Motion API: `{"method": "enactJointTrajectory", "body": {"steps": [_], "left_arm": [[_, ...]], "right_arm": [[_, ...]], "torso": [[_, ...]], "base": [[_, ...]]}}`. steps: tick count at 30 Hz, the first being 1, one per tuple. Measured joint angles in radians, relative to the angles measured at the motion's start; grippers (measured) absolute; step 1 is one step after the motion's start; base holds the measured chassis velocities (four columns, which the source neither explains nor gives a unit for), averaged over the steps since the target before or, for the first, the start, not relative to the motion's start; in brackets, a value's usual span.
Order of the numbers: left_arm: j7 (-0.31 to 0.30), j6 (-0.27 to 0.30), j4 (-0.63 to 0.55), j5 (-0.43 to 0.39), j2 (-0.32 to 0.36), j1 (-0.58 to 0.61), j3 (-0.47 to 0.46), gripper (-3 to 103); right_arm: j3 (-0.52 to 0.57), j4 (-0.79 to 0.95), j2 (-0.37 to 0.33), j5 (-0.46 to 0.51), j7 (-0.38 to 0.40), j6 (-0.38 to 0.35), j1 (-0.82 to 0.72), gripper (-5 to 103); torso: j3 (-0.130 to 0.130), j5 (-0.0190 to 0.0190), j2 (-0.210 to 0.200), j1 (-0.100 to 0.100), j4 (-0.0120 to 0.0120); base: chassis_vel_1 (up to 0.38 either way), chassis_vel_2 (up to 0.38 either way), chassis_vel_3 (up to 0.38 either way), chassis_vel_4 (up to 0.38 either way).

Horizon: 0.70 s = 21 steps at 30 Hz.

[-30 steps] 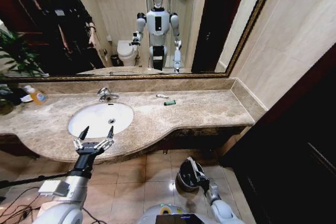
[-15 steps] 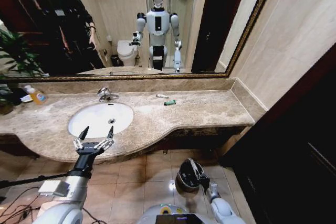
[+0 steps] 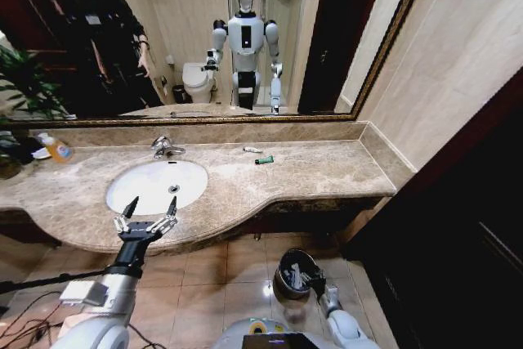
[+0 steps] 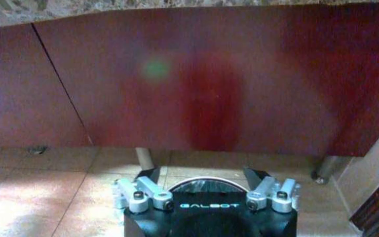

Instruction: Pick up the trash from the sink and place it in the trash bin.

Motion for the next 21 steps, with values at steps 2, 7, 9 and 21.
{"method": "enactJointTrajectory", "body": {"steps": [2, 7, 9, 21], "left_arm": [[0.000, 0.000, 0.000, 0.000, 0.000, 0.000, 0.000, 100], [0.000, 0.000, 0.000, 0.000, 0.000, 0.000, 0.000, 100], [0.000, 0.000, 0.000, 0.000, 0.000, 0.000, 0.000, 100], [0.000, 0.000, 0.000, 0.000, 0.000, 0.000, 0.000, 100]], "right_arm": [[0.000, 0.005, -0.002, 0.000, 0.000, 0.000, -0.003, 93], [0.003, 0.021, -0.008, 0.000, 0.000, -0.004, -0.010, 100], [0.004, 0.028, -0.012, 0.001, 0.002, -0.005, -0.014, 100], [0.020, 0.219, -0.066, 0.019, 0.034, -0.015, -0.111, 100]], "torso": [[0.000, 0.0000, 0.000, 0.000, 0.0000], [0.000, 0.0000, 0.000, 0.000, 0.0000], [0.000, 0.0000, 0.000, 0.000, 0.0000], [0.000, 0.0000, 0.000, 0.000, 0.0000]], "base": [[0.000, 0.000, 0.000, 0.000], [0.000, 0.000, 0.000, 0.000], [0.000, 0.000, 0.000, 0.000], [0.000, 0.000, 0.000, 0.000]]}}
